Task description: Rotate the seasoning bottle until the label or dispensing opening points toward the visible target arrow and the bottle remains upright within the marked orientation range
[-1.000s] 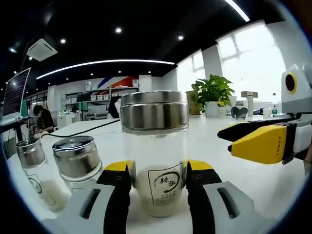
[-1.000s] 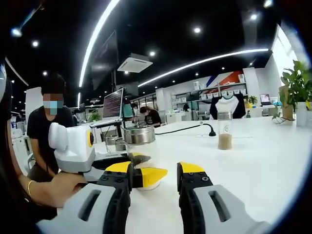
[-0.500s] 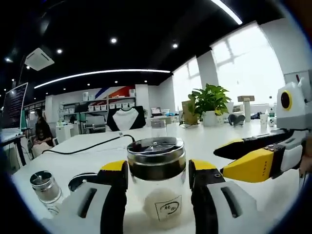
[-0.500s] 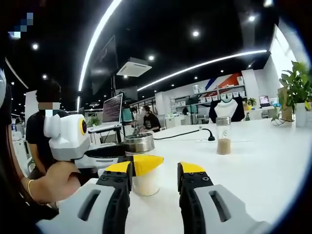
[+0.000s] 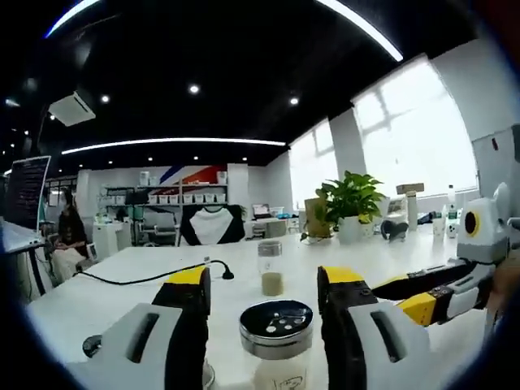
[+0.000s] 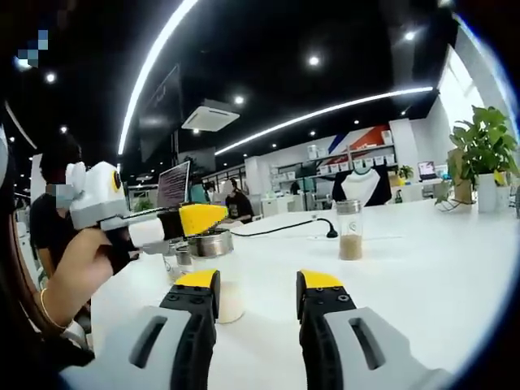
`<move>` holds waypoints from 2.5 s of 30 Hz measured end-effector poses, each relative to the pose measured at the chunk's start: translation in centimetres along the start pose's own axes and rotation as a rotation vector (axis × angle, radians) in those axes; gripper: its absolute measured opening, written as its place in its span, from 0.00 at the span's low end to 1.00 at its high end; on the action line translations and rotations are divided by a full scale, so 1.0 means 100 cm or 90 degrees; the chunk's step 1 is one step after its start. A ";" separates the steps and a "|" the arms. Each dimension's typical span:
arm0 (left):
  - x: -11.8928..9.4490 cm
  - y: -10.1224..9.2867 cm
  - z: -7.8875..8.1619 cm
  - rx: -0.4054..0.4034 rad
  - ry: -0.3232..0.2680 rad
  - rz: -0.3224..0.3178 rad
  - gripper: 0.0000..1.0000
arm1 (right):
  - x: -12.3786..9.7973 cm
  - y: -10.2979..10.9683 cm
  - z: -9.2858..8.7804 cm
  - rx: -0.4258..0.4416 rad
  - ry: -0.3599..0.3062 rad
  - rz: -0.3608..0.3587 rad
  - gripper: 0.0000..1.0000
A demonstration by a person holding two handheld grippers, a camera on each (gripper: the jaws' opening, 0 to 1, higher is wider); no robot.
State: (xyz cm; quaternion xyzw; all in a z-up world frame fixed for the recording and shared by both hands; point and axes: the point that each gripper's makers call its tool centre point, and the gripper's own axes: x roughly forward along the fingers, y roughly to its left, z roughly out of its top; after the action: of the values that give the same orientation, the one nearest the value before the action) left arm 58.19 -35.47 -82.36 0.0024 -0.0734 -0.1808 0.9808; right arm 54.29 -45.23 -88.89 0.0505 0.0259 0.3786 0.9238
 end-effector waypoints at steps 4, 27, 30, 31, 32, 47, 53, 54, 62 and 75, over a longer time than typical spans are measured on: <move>-0.004 0.002 0.004 -0.029 0.019 -0.038 0.72 | 0.000 -0.002 0.001 -0.007 0.003 -0.005 0.36; -0.038 0.011 0.006 0.012 0.051 -0.092 1.00 | -0.002 -0.028 0.013 -0.064 0.030 -0.110 0.78; -0.038 0.014 0.005 0.024 0.057 -0.085 1.00 | -0.002 -0.030 0.013 -0.070 0.035 -0.109 0.77; -0.038 0.015 0.005 0.023 0.057 -0.083 1.00 | -0.001 -0.031 0.013 -0.072 0.038 -0.107 0.77; -0.039 0.017 0.005 0.020 0.056 -0.078 0.99 | 0.000 -0.033 0.014 -0.076 0.042 -0.103 0.76; -0.049 0.032 0.001 0.002 0.068 -0.064 0.95 | 0.037 -0.062 0.046 -0.097 0.054 -0.083 0.71; -0.051 0.025 -0.003 0.016 0.075 -0.087 0.93 | 0.059 -0.072 0.052 -0.083 0.044 -0.083 0.70; -0.051 0.024 -0.003 0.015 0.076 -0.090 0.93 | 0.063 -0.074 0.052 -0.082 0.044 -0.083 0.70; -0.051 0.027 -0.008 0.015 0.083 -0.083 0.89 | 0.106 -0.098 0.058 -0.079 0.038 -0.089 0.70; -0.048 0.026 -0.020 0.005 0.104 -0.098 0.89 | 0.155 -0.158 0.058 -0.072 0.060 -0.170 0.67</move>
State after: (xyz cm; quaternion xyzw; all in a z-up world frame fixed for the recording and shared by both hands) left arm 54.98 -31.40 -84.92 0.0264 0.0063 -0.2544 0.9667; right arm 76.83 -46.00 -85.05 -0.0231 0.0548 0.2552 0.9651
